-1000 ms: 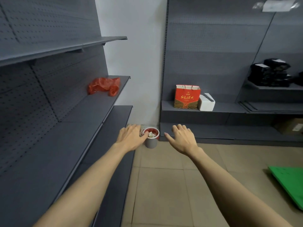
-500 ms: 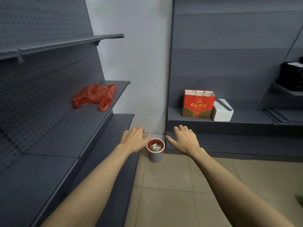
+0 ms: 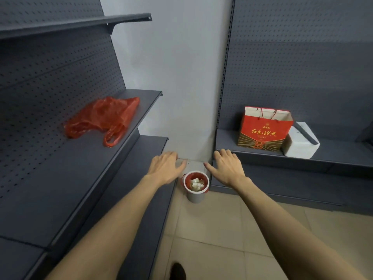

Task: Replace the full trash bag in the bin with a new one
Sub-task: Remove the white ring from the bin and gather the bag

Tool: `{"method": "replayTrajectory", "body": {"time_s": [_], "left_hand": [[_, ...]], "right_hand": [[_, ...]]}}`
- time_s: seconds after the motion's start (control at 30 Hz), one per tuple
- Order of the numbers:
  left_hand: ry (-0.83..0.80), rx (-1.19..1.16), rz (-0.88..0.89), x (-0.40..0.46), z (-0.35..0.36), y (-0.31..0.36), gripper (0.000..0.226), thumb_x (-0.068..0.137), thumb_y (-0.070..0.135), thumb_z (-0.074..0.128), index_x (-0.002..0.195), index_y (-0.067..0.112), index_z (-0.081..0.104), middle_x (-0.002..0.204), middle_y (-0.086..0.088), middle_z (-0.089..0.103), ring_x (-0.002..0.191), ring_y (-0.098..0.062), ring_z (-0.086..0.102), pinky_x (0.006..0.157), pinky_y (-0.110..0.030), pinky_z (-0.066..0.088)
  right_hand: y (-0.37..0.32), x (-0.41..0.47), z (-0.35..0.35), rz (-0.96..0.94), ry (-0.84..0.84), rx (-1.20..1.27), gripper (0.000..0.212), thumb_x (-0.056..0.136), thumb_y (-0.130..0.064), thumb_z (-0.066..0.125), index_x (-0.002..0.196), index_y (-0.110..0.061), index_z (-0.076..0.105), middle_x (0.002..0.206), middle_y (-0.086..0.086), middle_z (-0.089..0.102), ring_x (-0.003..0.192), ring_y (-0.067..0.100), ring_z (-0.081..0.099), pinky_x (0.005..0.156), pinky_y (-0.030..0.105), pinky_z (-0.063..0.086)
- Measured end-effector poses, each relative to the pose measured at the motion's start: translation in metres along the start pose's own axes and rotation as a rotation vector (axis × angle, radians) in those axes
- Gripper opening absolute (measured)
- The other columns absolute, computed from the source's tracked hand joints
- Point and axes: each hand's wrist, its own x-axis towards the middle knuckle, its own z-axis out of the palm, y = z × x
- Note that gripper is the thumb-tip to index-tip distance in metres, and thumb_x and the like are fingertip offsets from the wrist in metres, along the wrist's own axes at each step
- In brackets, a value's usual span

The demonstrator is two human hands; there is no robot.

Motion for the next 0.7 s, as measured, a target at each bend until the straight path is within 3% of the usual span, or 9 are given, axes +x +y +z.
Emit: {"method": "replayTrajectory", "body": {"time_s": [0.3,0.53,0.7], "left_hand": [[-0.070,-0.068,-0.010,0.159,0.055,-0.043,0.047,0.097,0.051,0.039,0.117,0.014,0.057,0.117,-0.006,0.064,0.103,-0.023,0.061,0.082,-0.034,0.043],[-0.154,-0.121,-0.019,0.273,0.110,-0.073,0.045,0.098,0.048,0.040,0.123,0.013,0.052,0.123,-0.008,0.063,0.109,-0.028,0.062,0.086,-0.040,0.048],[-0.228,-0.122,-0.058,0.316,0.188,-0.091,0.038,0.100,0.042,0.042,0.125,0.015,0.050,0.112,-0.007,0.067,0.099,-0.025,0.066,0.081,-0.039,0.053]], "right_hand": [[0.027,0.148,0.057,0.050,-0.101,0.004,0.058,0.096,-0.059,0.033,0.121,-0.010,0.051,0.121,0.012,0.056,0.112,0.028,0.052,0.095,0.039,0.043],[0.051,0.250,0.119,0.151,-0.197,0.026,0.050,0.097,-0.053,0.037,0.116,-0.010,0.052,0.117,0.012,0.058,0.109,0.030,0.055,0.092,0.042,0.046],[0.076,0.296,0.196,0.204,-0.239,0.065,0.040,0.099,-0.047,0.040,0.113,-0.011,0.052,0.114,0.010,0.059,0.103,0.028,0.058,0.085,0.039,0.049]]}}
